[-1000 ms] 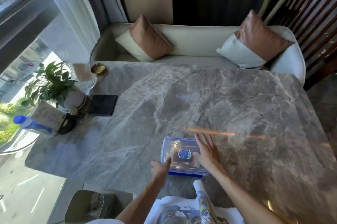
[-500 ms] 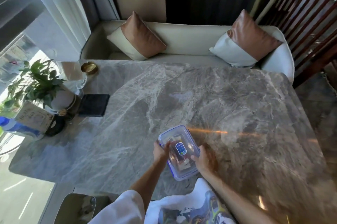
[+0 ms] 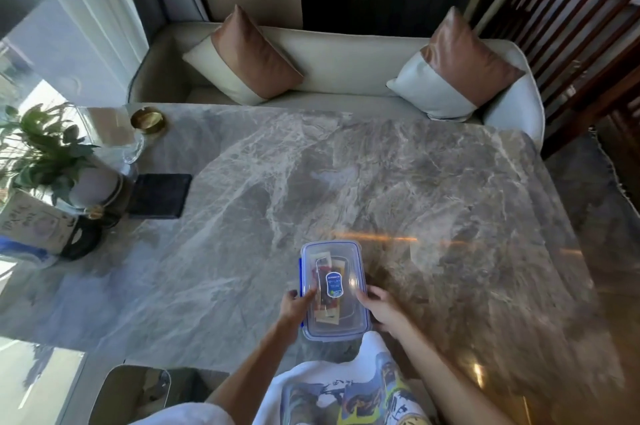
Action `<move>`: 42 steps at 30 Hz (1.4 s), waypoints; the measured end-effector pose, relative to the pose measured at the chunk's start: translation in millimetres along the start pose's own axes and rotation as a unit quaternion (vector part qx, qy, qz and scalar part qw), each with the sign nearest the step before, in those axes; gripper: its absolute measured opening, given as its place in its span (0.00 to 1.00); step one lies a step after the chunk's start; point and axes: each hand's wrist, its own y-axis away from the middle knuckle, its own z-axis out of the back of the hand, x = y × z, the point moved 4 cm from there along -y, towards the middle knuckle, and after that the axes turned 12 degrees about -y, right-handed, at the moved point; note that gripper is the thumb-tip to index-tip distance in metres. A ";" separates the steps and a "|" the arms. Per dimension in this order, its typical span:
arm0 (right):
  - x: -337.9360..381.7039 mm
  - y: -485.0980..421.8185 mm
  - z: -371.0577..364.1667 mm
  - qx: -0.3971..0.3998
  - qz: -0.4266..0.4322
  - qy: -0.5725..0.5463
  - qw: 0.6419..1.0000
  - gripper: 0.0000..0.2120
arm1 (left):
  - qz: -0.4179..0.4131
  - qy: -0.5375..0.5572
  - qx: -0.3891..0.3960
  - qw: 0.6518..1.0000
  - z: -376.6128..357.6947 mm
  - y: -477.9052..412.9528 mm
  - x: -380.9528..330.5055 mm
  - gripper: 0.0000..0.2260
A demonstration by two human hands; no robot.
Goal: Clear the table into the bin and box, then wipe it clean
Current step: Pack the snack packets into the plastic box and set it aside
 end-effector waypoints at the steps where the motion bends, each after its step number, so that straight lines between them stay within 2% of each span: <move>1: 0.1 -0.9 -0.5 0.000 -0.003 -0.007 1.000 0.28 | -0.001 -0.013 -0.006 1.000 0.3 0.1 1.6 0.31; 5: -3.6 -5.1 -0.8 0.003 0.002 -0.041 0.999 0.30 | -0.025 -0.026 -0.043 0.998 2.7 10.6 -6.4 0.14; 6: -3.9 -5.8 -0.4 0.001 0.007 -0.043 0.999 0.31 | -0.030 -0.045 -0.058 0.997 3.9 9.4 -6.1 0.14; 10: -4.3 -7.9 1.8 0.001 -0.005 -0.017 1.000 0.35 | -0.050 -0.150 -0.113 0.981 1.8 -22.3 13.3 0.21; 13: -4.1 -7.5 2.2 0.000 -0.019 -0.012 1.000 0.37 | -0.059 -0.208 -0.132 0.967 1.7 23.1 -20.0 0.17; 21: -8.9 -12.6 3.3 -0.010 -0.018 0.007 1.000 0.39 | -0.084 -0.257 -0.182 0.945 -1.2 42.7 -36.9 0.09; 24: -9.3 -12.1 1.4 -0.005 -0.014 0.002 1.000 0.37 | -0.090 -0.275 -0.166 0.943 0.3 42.3 -37.7 0.10; 28: -8.7 -12.2 -8.9 -0.018 0.017 0.007 1.000 0.20 | -0.097 -0.296 -0.134 0.941 4.4 41.7 -39.9 0.15; 31: -12.5 -19.9 -18.1 -0.112 0.078 0.090 0.987 0.19 | -0.090 -0.307 -0.116 0.940 7.1 39.5 -38.5 0.18; 34: -10.0 -7.5 -22.3 -0.205 0.141 0.212 0.945 0.13 | -0.085 -0.305 -0.101 0.943 9.5 36.3 -38.1 0.19; 37: -4.3 5.3 -21.5 -0.218 0.176 0.235 0.931 0.12 | -0.079 -0.302 -0.084 0.946 12.0 30.8 -35.8 0.18; 40: -0.6 -6.4 -17.4 -0.211 0.218 0.259 0.917 0.14 | -0.045 -0.215 -0.050 0.974 8.7 36.3 -31.4 0.20; 42: 6.4 -15.8 -17.5 -0.183 0.235 0.275 0.914 0.16 | -0.001 -0.113 -0.029 0.993 2.8 43.6 -25.0 0.35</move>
